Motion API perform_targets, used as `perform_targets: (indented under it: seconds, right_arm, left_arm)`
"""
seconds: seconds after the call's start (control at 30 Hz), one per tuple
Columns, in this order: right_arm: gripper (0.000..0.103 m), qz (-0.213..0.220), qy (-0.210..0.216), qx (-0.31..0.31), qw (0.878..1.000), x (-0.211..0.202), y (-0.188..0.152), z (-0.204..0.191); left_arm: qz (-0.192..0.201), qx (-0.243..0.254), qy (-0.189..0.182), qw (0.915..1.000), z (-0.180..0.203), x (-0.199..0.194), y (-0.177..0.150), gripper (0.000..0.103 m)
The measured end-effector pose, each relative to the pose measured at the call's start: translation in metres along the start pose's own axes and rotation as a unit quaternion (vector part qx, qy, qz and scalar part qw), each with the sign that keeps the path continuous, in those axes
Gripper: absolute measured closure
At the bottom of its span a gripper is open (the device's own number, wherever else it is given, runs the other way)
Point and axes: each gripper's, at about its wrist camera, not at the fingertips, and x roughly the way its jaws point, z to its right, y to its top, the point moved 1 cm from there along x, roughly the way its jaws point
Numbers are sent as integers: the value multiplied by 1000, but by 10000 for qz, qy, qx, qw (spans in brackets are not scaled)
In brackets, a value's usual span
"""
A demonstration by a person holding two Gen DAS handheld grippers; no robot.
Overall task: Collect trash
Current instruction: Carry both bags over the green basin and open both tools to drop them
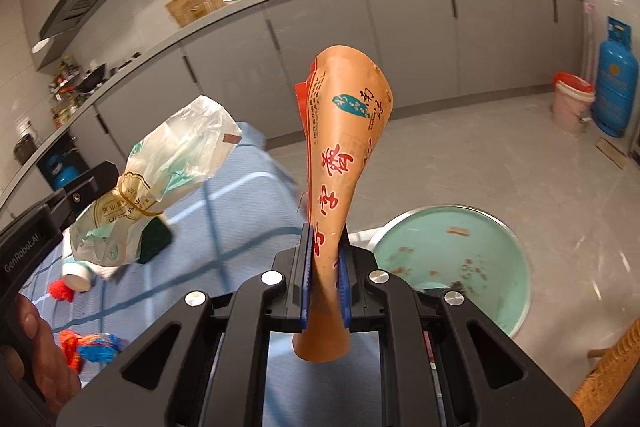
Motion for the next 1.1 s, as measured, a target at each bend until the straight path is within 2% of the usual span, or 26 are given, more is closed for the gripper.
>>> perform_targets:
  seconds: [0.23,0.47,0.73,1.1]
  right_arm:
    - [90,-120,-384,206,9990,6,-6,49]
    - [90,-216,-563,358,9975,15,-12,77]
    - [90,-312,-673,466,9962,28,-19,100]
    - [89,-537,-872,548,9932,51,-31,128]
  left_arm:
    - [-225,182,-342,9990,46,36,-1,100]
    - [-410,400,-575,9967,85,65,-6,100]
    - [-693,446,-769,9936,110,94,-10,100]
    - [-948,573,-858,9901,134,127,-17,100]
